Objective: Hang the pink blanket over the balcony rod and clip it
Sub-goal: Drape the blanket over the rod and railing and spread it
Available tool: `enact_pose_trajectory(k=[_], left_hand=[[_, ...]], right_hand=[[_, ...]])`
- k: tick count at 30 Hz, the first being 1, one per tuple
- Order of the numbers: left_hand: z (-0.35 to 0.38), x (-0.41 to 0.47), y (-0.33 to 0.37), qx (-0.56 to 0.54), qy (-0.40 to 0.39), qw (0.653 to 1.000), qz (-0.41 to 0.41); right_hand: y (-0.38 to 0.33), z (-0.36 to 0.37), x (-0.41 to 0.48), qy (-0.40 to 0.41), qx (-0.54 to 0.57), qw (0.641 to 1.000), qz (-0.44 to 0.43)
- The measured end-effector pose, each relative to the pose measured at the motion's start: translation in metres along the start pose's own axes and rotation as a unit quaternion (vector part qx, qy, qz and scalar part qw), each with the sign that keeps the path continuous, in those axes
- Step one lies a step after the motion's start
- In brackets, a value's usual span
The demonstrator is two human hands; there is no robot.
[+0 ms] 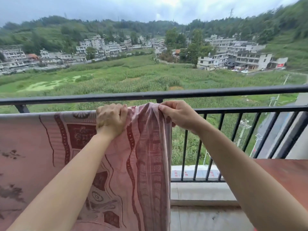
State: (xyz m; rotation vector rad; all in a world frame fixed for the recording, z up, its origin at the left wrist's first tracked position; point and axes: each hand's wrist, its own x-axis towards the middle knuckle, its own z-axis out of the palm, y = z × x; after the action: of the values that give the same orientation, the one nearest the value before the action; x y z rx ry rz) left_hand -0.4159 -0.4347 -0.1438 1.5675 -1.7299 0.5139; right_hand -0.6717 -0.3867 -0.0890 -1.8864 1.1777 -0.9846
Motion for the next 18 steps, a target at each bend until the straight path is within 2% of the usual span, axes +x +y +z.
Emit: enact_pose_trajectory(k=[2, 4, 5, 7, 9, 11, 13, 15, 16, 18], left_hand=[[-0.005, -0.006, 0.003, -0.048, 0.006, 0.999, -0.015], [-0.01, -0.02, 0.014, -0.102, 0.056, 0.993, -0.038], [-0.012, -0.028, 0.022, -0.122, 0.089, 0.988, -0.043], [-0.014, -0.048, 0.042, -0.148, 0.123, 0.981, -0.027], [-0.012, -0.067, 0.063, -0.144, 0.075, 0.986, 0.028], [-0.007, -0.076, 0.083, -0.1, 0.004, 0.994, 0.05], [-0.001, -0.077, 0.095, -0.07, -0.04, 0.996, 0.028], [0.004, -0.075, 0.099, -0.09, -0.063, 0.994, -0.001], [0.004, -0.075, 0.099, -0.11, -0.059, 0.992, -0.013], [0.001, -0.075, 0.098, -0.133, -0.003, 0.991, -0.031]], right_hand=[[-0.001, -0.001, 0.005, 0.065, -0.166, 0.983, -0.047], [0.002, -0.007, 0.01, 0.086, -0.258, 0.96, -0.065], [0.005, -0.011, 0.012, 0.079, -0.256, 0.961, -0.062], [0.009, -0.013, 0.015, 0.034, -0.174, 0.984, -0.022], [0.018, -0.009, 0.018, -0.003, -0.107, 0.994, 0.016], [0.025, -0.005, 0.019, -0.014, -0.093, 0.995, 0.028], [0.027, -0.006, 0.021, -0.02, -0.056, 0.998, 0.027], [0.031, -0.01, 0.023, -0.036, -0.02, 0.999, 0.025], [0.032, -0.012, 0.025, -0.053, -0.013, 0.998, 0.021], [0.034, -0.018, 0.031, -0.103, -0.023, 0.994, 0.002]])
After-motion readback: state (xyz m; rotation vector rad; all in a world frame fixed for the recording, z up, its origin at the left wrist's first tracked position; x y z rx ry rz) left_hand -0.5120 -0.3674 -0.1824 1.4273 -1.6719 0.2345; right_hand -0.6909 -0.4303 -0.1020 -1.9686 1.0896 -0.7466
